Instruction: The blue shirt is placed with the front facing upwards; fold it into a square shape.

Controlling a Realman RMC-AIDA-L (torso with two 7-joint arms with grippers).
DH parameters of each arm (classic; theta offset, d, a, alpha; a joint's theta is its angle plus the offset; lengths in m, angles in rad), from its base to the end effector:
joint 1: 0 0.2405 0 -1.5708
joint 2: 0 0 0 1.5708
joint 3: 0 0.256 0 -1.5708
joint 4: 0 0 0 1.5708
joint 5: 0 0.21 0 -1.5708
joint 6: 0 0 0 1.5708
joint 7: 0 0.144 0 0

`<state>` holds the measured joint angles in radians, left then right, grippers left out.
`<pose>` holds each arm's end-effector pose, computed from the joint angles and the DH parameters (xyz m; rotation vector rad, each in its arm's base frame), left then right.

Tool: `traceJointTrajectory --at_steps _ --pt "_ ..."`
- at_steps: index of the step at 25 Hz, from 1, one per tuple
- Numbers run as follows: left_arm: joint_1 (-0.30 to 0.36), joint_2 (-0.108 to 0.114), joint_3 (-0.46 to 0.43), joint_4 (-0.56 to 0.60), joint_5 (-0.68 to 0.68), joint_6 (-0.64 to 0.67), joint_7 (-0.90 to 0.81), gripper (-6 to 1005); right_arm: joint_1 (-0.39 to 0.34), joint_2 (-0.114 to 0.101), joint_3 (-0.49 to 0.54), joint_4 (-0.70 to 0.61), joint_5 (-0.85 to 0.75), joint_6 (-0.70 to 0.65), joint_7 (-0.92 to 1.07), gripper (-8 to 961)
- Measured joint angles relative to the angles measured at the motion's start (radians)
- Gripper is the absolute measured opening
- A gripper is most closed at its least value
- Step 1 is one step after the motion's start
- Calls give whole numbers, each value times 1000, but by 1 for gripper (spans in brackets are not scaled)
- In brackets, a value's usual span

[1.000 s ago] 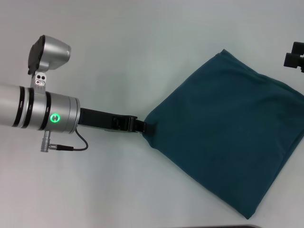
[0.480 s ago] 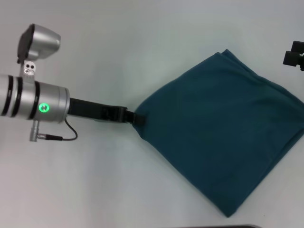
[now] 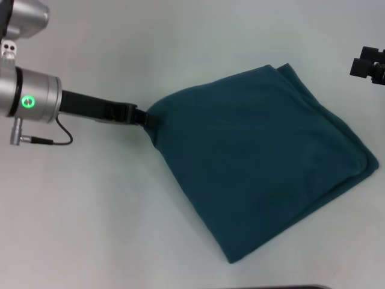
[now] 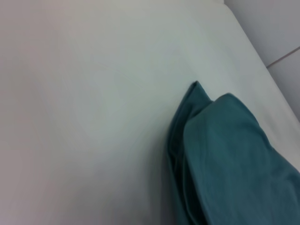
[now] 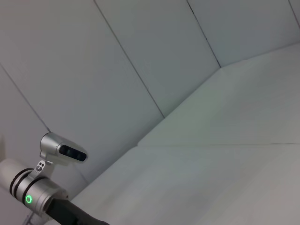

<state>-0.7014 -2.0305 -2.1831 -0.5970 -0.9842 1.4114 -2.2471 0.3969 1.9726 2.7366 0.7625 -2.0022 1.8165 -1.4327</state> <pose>-0.2387 0.3612 -0.0311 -2.6314 -1.5859 -0.2567 0.3099 0.2899 0.0956 -2.4646 1.0551 0.9100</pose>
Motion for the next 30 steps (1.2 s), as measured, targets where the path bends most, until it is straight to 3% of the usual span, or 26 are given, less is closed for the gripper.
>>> traceJointTrajectory --at_steps 17,21,30 --pt "-41 99 -32 -4 4 -37 1 33 -3 19 -2 -21 11 -5 0 915" --pt "-55 102 -27 -4 10 -51 2 33 -4 23 -5 -32 11 -6 -1 915" --pt "-100 76 -24 -4 30 -91 8 32 0 26 -8 -53 6 -7 -29 915"
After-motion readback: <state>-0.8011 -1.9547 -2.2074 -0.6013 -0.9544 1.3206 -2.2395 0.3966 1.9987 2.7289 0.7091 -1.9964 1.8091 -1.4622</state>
